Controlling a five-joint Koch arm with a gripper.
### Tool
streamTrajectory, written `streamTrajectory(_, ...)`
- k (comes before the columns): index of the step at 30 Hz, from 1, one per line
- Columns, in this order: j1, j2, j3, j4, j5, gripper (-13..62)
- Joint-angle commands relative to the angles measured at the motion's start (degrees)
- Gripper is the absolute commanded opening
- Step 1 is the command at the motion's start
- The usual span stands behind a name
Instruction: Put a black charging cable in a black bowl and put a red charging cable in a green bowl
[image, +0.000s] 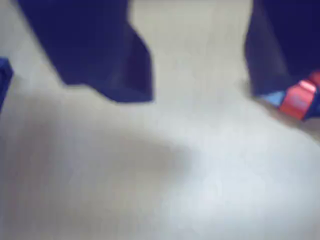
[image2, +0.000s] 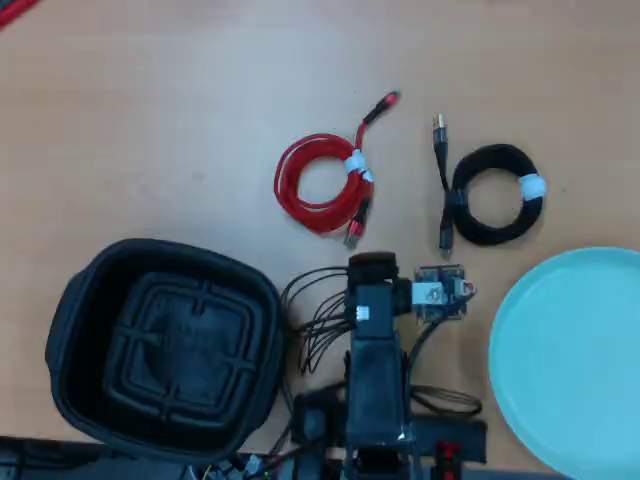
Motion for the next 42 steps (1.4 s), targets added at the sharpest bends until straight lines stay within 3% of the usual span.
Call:
streamTrajectory(1,-3.87,5.36,-8.26,0.09,0.7,17.1)
streamTrajectory(11,-5.36,5.27,-20.74,-1.76,0.79,17.1)
streamTrajectory(27,15.21,5.27,-17.93,-14.15,0.88,17.1)
streamTrajectory(42,24.96,4.66,-19.51,-18.9,0.7,17.0)
